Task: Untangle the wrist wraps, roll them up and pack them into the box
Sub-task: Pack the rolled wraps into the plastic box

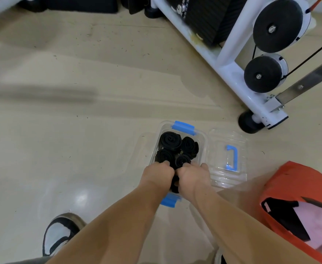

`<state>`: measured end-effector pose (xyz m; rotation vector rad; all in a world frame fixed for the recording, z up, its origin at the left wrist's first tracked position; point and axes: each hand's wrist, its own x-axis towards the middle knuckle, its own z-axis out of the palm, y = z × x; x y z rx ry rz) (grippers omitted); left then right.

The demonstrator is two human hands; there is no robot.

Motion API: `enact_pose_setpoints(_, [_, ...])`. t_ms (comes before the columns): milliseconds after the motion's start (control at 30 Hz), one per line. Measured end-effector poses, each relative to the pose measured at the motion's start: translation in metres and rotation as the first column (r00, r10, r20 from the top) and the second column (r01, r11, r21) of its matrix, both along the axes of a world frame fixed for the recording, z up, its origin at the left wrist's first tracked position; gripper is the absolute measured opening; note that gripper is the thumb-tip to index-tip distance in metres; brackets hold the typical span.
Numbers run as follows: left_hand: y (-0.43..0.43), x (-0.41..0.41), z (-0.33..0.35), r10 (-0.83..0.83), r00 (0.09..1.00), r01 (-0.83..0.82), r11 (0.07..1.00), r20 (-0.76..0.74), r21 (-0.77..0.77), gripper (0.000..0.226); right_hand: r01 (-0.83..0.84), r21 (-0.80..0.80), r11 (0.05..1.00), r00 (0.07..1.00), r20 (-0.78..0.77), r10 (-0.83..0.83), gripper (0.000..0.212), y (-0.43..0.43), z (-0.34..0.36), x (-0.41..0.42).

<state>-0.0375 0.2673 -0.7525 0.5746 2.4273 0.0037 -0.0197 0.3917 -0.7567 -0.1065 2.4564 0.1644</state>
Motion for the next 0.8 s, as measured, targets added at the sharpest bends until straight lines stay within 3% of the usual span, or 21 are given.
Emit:
enact_pose_setpoints(100, [0.006,-0.005,0.004,0.027,0.999,-0.026,0.999,0.027,-0.037,0.025,0.067,-0.104,0.992,0.998,-0.013,-0.069,0.022,0.007,0.007,0.000])
enact_pose_setpoints(200, [0.015,-0.008,0.010,-0.001,1.000,0.003,0.994,0.021,-0.105,0.024,0.302,-0.399,0.866,0.926,-0.093,-0.365,0.021,0.023,0.013,0.003])
enact_pose_setpoints(300, [0.031,-0.009,0.017,-0.021,1.000,0.023,0.986,0.014,-0.168,0.026,0.454,-0.577,0.679,0.692,-0.252,-0.676,0.012,0.034,0.015,0.006])
enact_pose_setpoints(333, [0.037,-0.010,0.021,-0.028,1.000,0.026,0.985,-0.005,-0.170,0.027,0.535,-0.614,0.580,0.585,-0.226,-0.779,0.010,0.039,0.016,0.006])
enact_pose_setpoints(400, [0.048,-0.012,0.026,-0.019,0.998,0.014,0.995,-0.056,-0.101,0.027,0.710,-0.655,0.259,0.324,-0.023,-0.946,0.008,0.054,0.010,0.007])
enact_pose_setpoints(467, [0.055,-0.012,0.025,0.058,0.998,-0.056,0.996,-0.033,0.075,0.013,0.810,-0.585,-0.027,0.105,0.190,-0.976,0.007,0.071,0.002,0.011])
enact_pose_setpoints(500, [0.058,-0.012,0.025,0.107,0.993,-0.115,0.976,0.051,0.184,0.004,0.839,-0.520,-0.162,-0.007,0.287,-0.958,0.009,0.078,-0.004,0.015])
enact_pose_setpoints(567, [0.061,-0.008,0.018,0.203,0.936,-0.293,0.901,0.287,0.319,0.021,0.837,-0.384,-0.389,-0.204,0.442,-0.874,0.010,0.089,-0.011,0.022])
enact_pose_setpoints(600, [0.062,-0.003,0.013,0.226,0.906,-0.350,0.876,0.359,0.331,0.033,0.823,-0.333,-0.460,-0.270,0.484,-0.833,0.008,0.093,-0.012,0.026])
enact_pose_setpoints(667, [0.061,0.007,0.005,0.209,0.912,-0.319,0.903,0.353,0.288,0.053,0.797,-0.261,-0.545,-0.345,0.543,-0.765,0.005,0.097,-0.013,0.027])
enact_pose_setpoints(800, [0.067,0.012,-0.004,0.203,0.926,-0.293,0.917,0.318,0.269,0.040,0.692,-0.235,-0.683,-0.473,0.568,-0.674,0.044,0.112,-0.035,0.026])
